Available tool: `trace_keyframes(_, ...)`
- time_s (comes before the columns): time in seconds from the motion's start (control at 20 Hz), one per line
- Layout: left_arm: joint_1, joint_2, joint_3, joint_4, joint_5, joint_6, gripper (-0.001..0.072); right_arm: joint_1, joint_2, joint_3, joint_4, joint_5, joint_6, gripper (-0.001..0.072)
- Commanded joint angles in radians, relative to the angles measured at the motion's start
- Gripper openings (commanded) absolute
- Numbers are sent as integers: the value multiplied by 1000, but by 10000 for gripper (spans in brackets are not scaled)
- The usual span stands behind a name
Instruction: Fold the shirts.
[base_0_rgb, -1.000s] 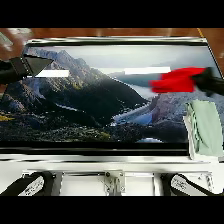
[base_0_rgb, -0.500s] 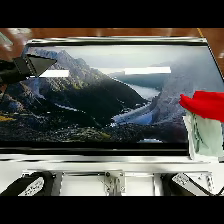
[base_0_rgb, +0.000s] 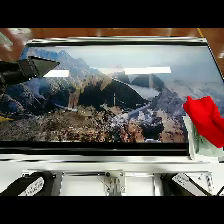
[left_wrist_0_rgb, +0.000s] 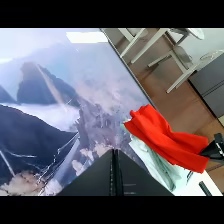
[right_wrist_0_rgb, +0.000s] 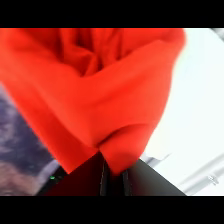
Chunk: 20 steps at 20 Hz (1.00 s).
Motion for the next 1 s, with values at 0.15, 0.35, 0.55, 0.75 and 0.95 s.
trace_keyframes(0.15, -41, 1, 0, 31, 2, 0, 52, -1, 3, -247, -101, -102, 104, 70)
trace_keyframes(0.35, -42, 1, 0, 48, 18, 0, 52, -1, 13, -259, -359, -139, 170, 632)
trace_keyframes(0.55, -42, 0, 0, 116, 138, -2, 51, 0, 61, -76, -354, -161, 112, 631)
trace_keyframes(0.75, -71, -27, 12, 519, 240, -339, 49, 28, 157, 160, 11, -445, 77, 630)
trace_keyframes(0.95, -277, -131, 103, 1234, 53, -751, 49, 346, 199, 175, 106, -430, 28, 630)
